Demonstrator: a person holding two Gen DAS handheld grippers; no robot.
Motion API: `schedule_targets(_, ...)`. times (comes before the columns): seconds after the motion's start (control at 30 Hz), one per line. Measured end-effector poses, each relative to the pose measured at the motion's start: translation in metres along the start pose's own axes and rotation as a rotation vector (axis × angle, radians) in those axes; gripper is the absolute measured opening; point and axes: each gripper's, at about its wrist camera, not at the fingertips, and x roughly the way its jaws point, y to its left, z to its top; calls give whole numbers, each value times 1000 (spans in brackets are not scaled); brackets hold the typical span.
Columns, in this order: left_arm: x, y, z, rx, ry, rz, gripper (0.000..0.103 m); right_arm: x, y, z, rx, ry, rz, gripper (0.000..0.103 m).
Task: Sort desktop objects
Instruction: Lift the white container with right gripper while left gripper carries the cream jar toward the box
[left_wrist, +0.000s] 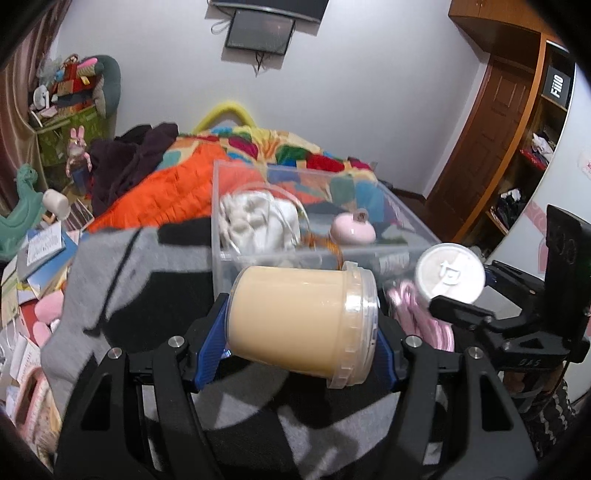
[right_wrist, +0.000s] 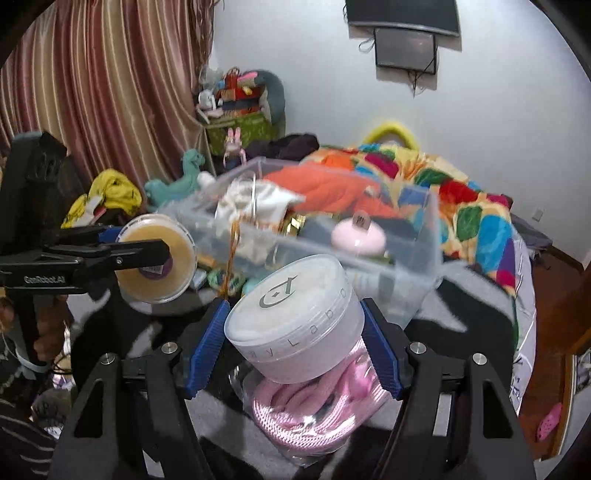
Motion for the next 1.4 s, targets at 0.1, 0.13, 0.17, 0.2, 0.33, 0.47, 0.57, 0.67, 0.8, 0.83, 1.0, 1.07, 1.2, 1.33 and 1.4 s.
schedule_targets(0.1,-4,2,10,-3,-25,-5,67,-4,-1,12,-1,-34,-8,68)
schedule_targets(0.13,-5,2,14,-1,-34,-3,67,-4,-1,16,-3,-44,-13,68)
schedule_targets(0.17,-6,2,17,6,-44,2,67,-5,-2,18,-3,-52,-17,68)
schedule_targets(0.2,-7,1,20,10,-52,8,67,-5,-2,22,-2,-62,-14,68)
schedule_targets(0.33,-7,4,30,14,-73,17,67,-4,-3,33,-4,-86,-13,68)
schedule_targets(0.47,-3,9,40,6,-81,16,67,2,-5,42,-6,-92,-10,68)
schedule_targets(0.57,1,12,47,2,-84,21,67,9,-5,46,-5,-90,-7,68)
schedule_targets(0.67,5,15,52,3,-88,30,67,13,-4,48,-2,-94,6,68)
schedule_targets(0.8,12,17,57,-2,-81,23,67,24,-4,53,3,-87,9,68)
schedule_targets(0.83,14,18,57,-4,-79,22,67,27,-4,53,4,-83,7,68)
schedule_targets(1.0,25,21,57,-17,-55,11,67,40,-4,56,6,-63,17,68)
schedule_targets(1.07,29,23,55,-27,-50,3,66,45,-3,56,2,-55,16,68)
schedule_targets(1.2,31,25,60,-45,-63,-20,66,54,-2,56,5,-41,13,68)
schedule_targets(1.33,37,24,60,-35,-55,-9,66,65,-4,56,5,-21,2,68)
schedule_targets(1.4,40,25,59,-40,-47,-11,67,70,-4,55,5,-9,-2,68)
